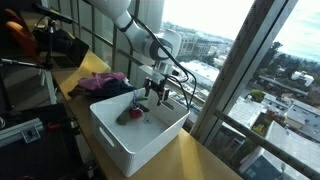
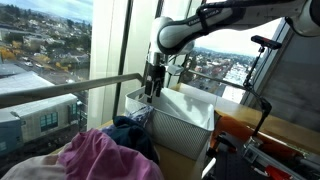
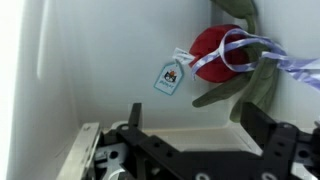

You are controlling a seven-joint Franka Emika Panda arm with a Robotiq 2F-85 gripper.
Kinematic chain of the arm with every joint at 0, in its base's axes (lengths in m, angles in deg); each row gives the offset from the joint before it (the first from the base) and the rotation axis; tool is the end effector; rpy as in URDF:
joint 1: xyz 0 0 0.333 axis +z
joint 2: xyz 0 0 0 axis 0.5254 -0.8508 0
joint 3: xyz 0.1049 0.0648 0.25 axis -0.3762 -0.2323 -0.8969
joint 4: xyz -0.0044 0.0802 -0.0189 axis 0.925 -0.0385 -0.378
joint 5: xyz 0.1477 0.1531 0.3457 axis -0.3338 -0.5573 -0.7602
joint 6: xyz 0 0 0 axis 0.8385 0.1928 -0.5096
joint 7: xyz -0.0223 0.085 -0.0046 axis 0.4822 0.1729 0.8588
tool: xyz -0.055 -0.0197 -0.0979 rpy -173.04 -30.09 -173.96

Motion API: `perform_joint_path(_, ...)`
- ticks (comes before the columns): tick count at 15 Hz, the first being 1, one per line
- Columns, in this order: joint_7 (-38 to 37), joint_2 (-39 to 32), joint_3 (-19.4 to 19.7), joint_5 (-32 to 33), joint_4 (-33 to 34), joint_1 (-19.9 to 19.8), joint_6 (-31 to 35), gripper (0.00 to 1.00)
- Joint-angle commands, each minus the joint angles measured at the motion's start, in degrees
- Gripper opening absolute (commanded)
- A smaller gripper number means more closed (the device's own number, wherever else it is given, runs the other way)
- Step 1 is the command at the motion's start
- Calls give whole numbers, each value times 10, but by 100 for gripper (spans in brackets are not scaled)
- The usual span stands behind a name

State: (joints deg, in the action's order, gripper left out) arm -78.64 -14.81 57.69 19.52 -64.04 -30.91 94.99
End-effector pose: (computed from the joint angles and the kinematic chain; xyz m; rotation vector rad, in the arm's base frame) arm 0.6919 0.0173 0.2024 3.0930 0.2392 -0.1667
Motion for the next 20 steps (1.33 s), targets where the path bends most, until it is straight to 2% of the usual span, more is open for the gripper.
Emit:
perform_joint_path(1,5,-15,-8,-26,13,-14,-39,100)
perform_joint_path(11,3,-87,-40,-85,30,-14,-30,100)
perform_joint_path(17,-7,-143,-35,-115,42,-30,-29,100)
perform_joint_path(18,-11,-147,-34,-120,45,-32,-31,75)
perform_joint_path(20,-18,-152,-34,-129,54,-34,-35,68)
